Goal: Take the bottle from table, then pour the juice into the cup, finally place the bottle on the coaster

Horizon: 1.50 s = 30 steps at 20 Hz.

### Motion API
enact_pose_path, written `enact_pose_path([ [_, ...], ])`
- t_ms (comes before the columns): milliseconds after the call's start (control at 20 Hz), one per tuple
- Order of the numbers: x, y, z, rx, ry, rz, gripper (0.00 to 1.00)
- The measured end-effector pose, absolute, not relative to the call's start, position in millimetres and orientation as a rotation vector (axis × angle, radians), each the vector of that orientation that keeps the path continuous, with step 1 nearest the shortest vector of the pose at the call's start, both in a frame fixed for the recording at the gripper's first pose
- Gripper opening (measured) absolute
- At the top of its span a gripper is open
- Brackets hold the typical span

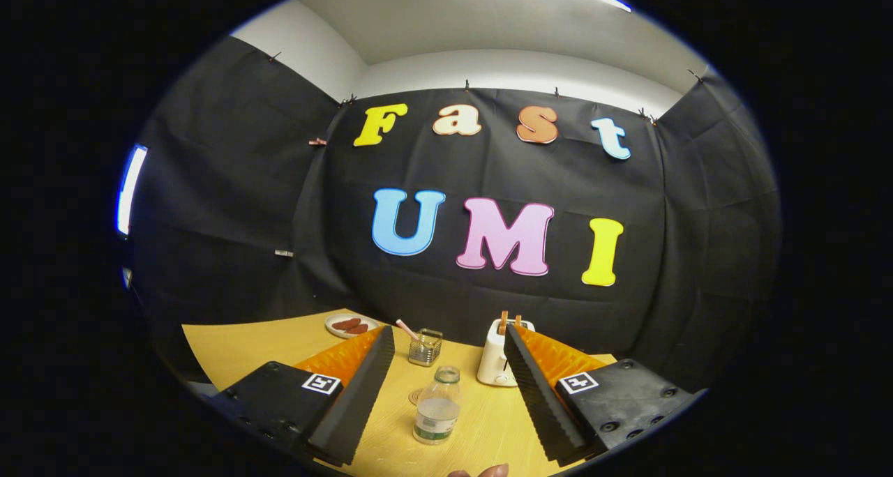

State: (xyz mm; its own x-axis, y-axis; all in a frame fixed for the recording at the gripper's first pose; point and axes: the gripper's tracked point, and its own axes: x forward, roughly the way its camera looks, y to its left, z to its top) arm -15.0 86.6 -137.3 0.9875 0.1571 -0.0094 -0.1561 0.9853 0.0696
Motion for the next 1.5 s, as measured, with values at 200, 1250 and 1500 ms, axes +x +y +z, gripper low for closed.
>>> enact_pose_path([
  [200,-10.2,96.7,-200.3,0.079,0.075,0.155,0.97],
  [1250,61.4,119.4,-346.8,0.113,0.252,0.062,0.78],
  [1500,68.7,113.3,-320.2,-0.121,0.248,0.040,0.73],
])
